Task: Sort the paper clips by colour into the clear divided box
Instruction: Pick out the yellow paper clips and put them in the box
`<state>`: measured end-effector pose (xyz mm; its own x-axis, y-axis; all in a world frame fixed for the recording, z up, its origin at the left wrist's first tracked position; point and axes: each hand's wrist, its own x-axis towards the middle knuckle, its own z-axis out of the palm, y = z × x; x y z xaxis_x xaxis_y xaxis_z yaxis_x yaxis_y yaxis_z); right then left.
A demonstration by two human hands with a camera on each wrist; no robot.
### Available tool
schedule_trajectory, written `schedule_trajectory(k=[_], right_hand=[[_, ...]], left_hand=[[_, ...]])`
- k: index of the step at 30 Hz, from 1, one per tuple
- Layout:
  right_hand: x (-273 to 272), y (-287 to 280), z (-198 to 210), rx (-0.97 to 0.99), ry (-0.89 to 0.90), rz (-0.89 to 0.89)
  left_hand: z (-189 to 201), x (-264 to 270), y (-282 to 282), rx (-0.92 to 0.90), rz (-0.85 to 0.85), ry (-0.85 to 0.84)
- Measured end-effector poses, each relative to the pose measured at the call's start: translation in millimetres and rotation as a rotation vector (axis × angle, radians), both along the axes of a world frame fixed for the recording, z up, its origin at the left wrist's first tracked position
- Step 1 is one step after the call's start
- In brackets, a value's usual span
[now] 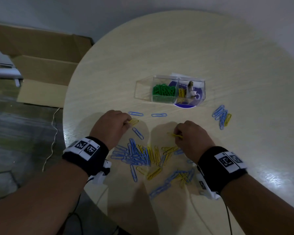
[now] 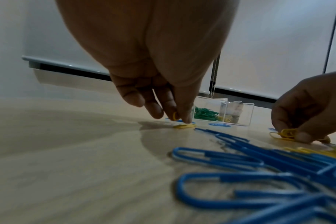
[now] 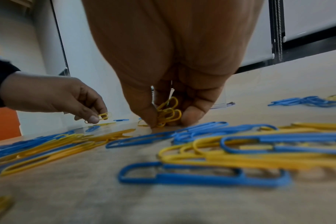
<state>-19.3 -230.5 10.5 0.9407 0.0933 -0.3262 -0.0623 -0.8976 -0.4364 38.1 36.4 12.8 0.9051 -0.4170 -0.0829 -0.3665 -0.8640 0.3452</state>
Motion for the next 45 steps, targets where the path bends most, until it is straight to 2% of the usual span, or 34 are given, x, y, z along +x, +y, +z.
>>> schedule_trajectory(k=[7,10,14,16,20,22,26,29,32,34,38,42,45], right_hand=[[2,0,2,-0.045,0.044,0.000],[1,-1,2,-0.051,0.046,0.020],[-3,-9,3,-0.016,0.013,0.021],[-4,-19,9,0.019,-0.016,-0.041],[9,-49,29,0.171,-0.128,-0.297],[21,-61,40,0.227,-0.212,-0.386],[45,-73,54,0.342,-0.252,-0.490],[62,-72,58,0.374,-0.233,-0.488],[79,-62,58,0.357,-0.223,-0.493],[90,-53,56,0.309,-0.215,-0.490],[99,-40,61,0.199,-0.171,-0.406],[71,-66,62,0.161,-0.276,-0.460],[28,-95,42,0.072,-0.332,-0.458]], left_hand=[[2,6,-3,0.124,0.086,0.118],[3,3,-3,0.112,0.102,0.183],[10,0,-9,0.122,0.080,0.169],[18,2,-22,0.025,0.115,0.167],[39,25,-76,-0.377,0.242,0.176],[48,40,-110,-0.492,0.275,0.169],[47,63,-162,-0.547,0.313,0.143],[36,70,-178,-0.542,0.340,0.203],[35,69,-174,-0.491,0.369,0.119],[37,63,-163,-0.535,0.415,0.063],[42,45,-138,-0.602,0.437,0.092],[36,22,-111,-0.495,0.358,0.090],[24,-3,-85,-0.366,0.228,0.086]])
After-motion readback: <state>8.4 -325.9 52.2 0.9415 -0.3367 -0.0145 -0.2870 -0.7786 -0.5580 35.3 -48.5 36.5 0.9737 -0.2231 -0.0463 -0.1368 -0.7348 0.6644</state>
